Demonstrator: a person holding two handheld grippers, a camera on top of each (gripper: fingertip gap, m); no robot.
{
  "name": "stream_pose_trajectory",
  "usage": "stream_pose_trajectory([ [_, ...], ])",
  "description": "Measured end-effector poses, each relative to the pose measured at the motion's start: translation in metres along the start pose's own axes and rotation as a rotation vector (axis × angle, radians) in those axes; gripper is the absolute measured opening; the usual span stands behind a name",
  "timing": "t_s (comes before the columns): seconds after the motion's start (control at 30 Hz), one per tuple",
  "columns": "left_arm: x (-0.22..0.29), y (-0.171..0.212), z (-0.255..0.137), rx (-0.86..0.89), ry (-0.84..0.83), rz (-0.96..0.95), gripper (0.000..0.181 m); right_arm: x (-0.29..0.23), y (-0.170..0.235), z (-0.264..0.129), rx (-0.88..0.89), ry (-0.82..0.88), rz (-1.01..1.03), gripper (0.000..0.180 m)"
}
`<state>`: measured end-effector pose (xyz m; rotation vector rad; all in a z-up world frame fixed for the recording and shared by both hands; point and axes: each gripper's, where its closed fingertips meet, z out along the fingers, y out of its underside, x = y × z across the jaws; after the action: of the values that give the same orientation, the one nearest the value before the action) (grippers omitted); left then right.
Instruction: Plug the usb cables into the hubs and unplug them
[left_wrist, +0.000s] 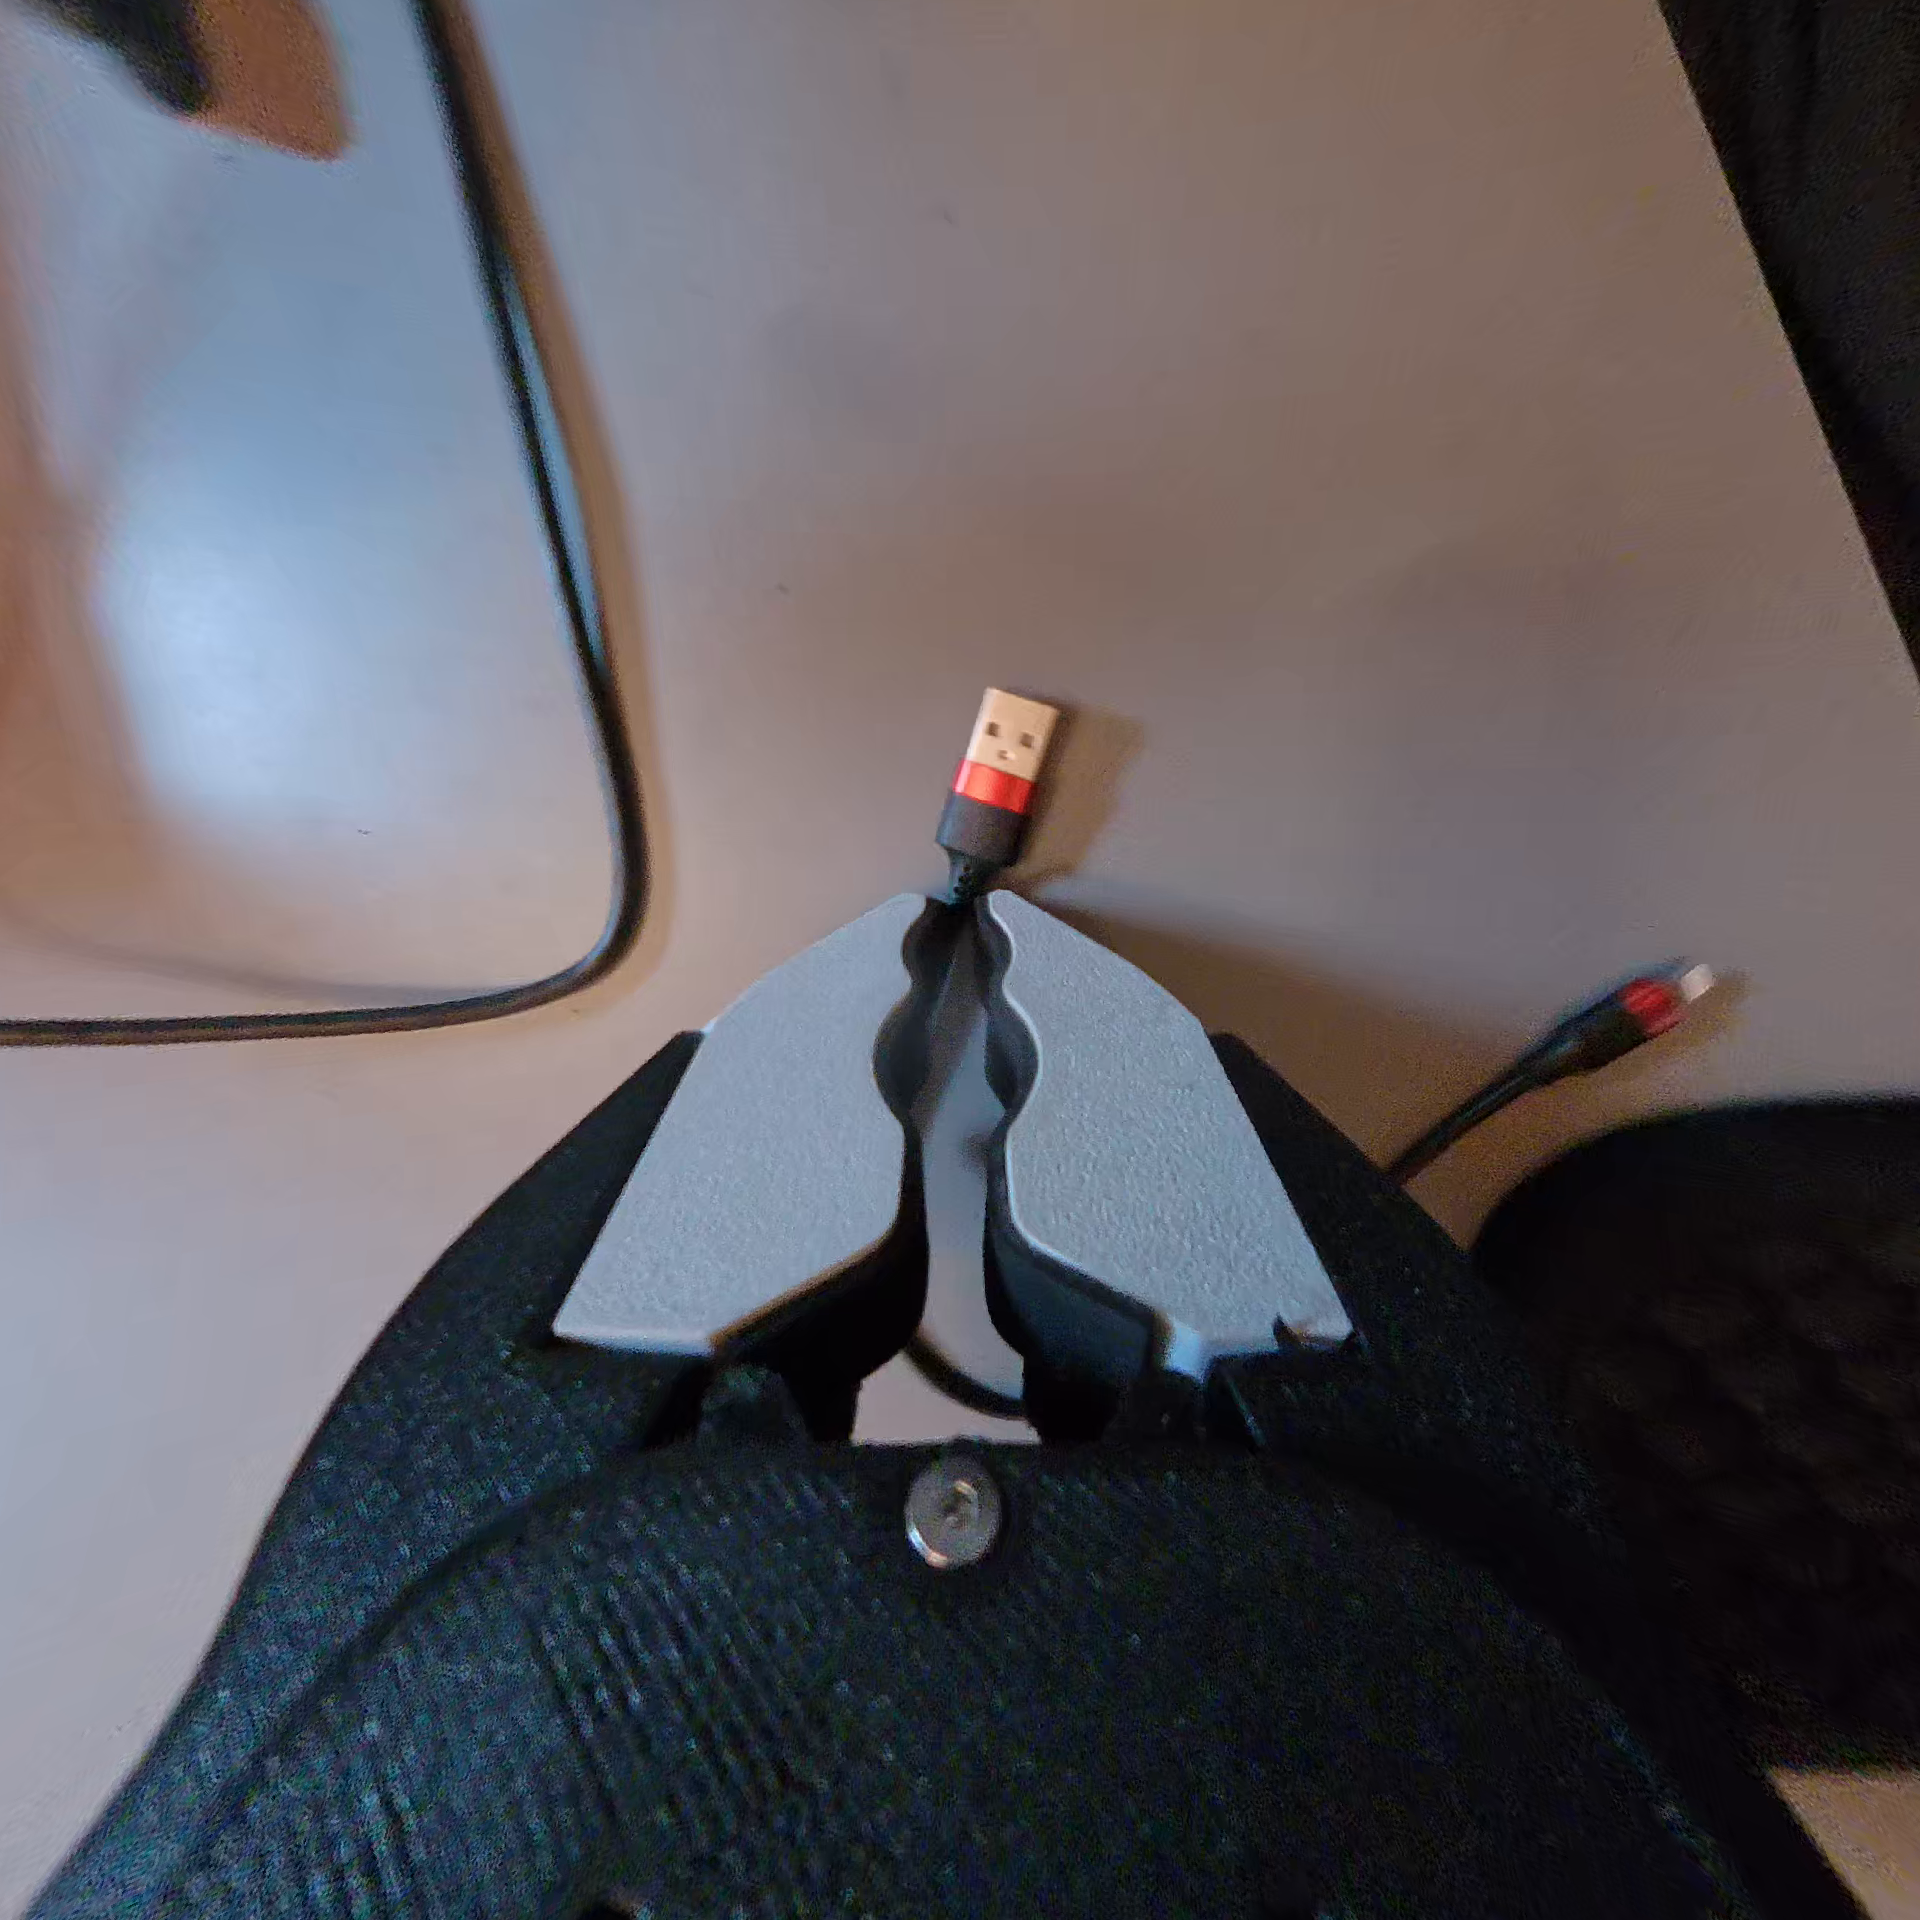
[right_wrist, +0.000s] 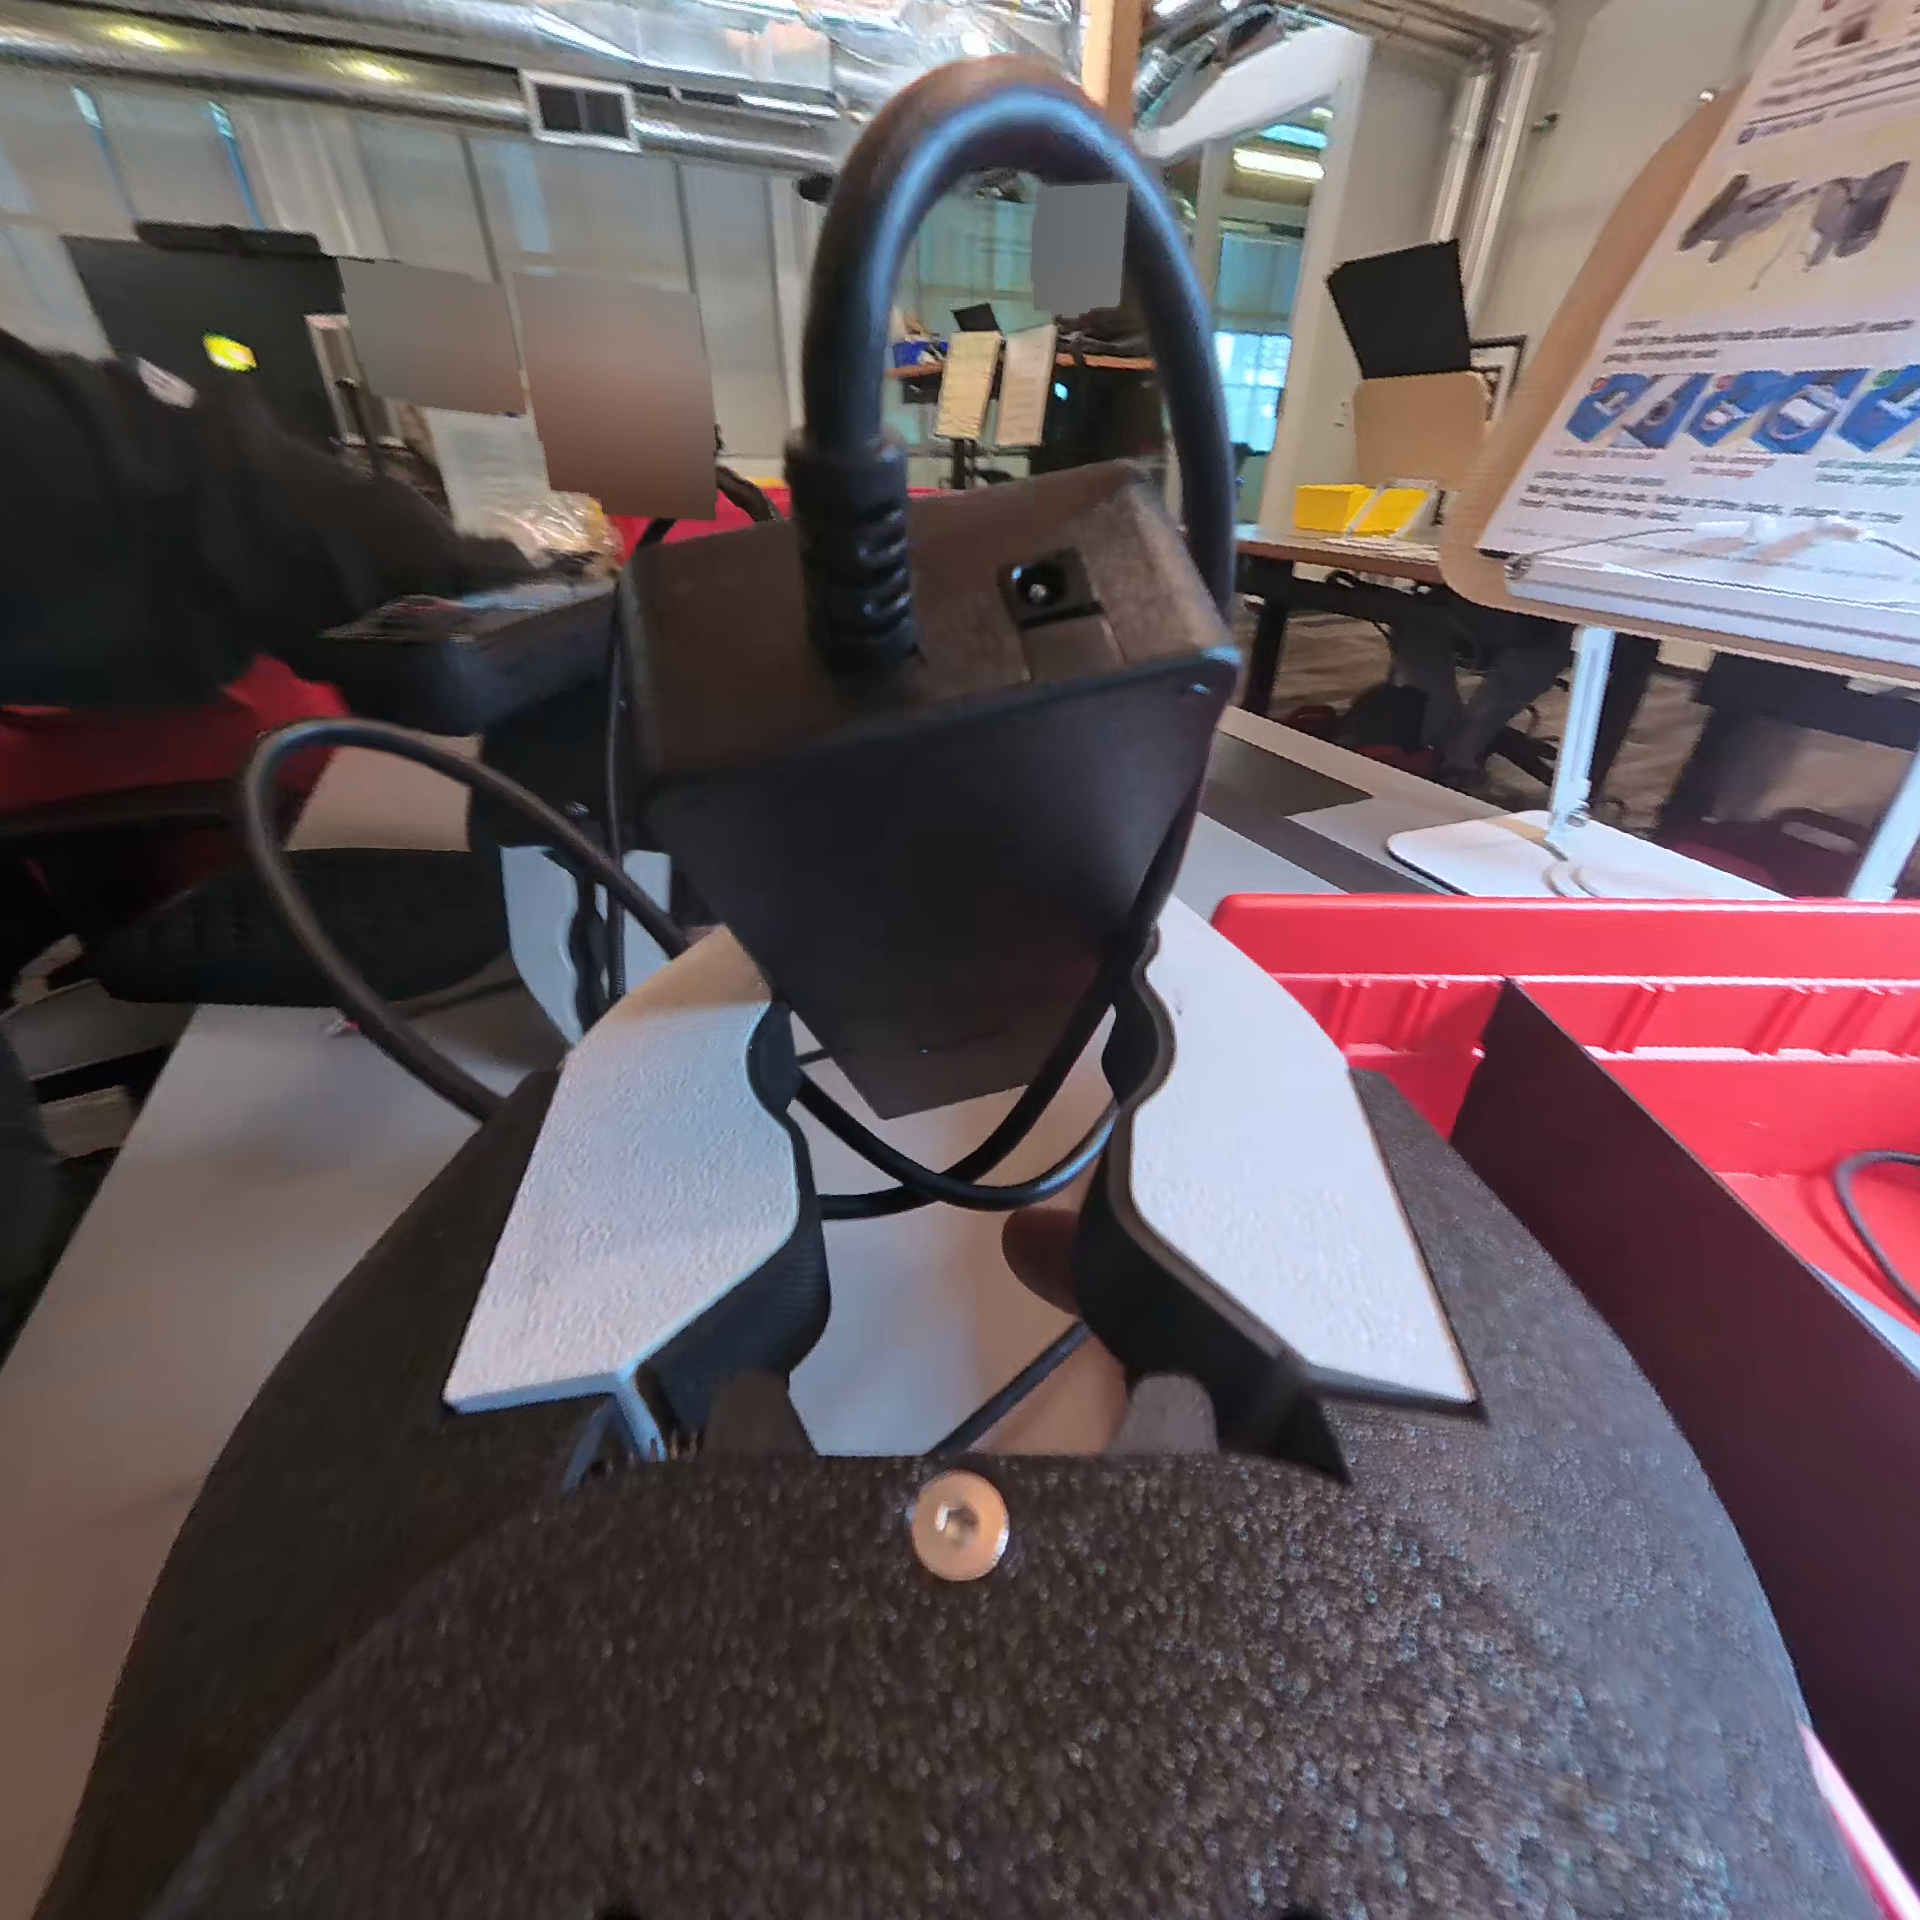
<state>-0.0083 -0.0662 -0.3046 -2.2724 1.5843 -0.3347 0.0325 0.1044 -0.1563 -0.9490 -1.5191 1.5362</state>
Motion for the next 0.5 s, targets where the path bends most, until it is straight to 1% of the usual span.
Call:
stream_pose_trajectory([
  [0.1,-0.008,-0.008,0.002,0.086,-0.030,-0.150,0.004,-0.006,-0.003,-0.002,0.033,-0.049,0.001,0.058],
  [0.17,-0.015,-0.014,-0.002,0.180,-0.046,-0.258,0.003,-0.009,-0.006,-0.003,0.050,-0.071,0.006,0.058],
  [0.23,-0.025,-0.019,-0.012,0.269,-0.073,-0.374,0.003,-0.011,-0.006,-0.003,0.058,-0.087,0.011,0.058],
  [0.33,-0.041,-0.023,-0.038,0.395,-0.130,-0.511,0.003,-0.012,-0.004,-0.002,0.050,-0.099,0.018,0.058],
  [0.4,-0.050,-0.020,-0.055,0.429,-0.180,-0.580,0.003,-0.013,-0.001,-0.001,0.038,-0.104,0.019,0.058],
  [0.5,-0.055,-0.022,-0.073,0.412,-0.208,-0.641,0.003,-0.017,0.005,0.004,-0.002,-0.110,-0.009,0.058],
])
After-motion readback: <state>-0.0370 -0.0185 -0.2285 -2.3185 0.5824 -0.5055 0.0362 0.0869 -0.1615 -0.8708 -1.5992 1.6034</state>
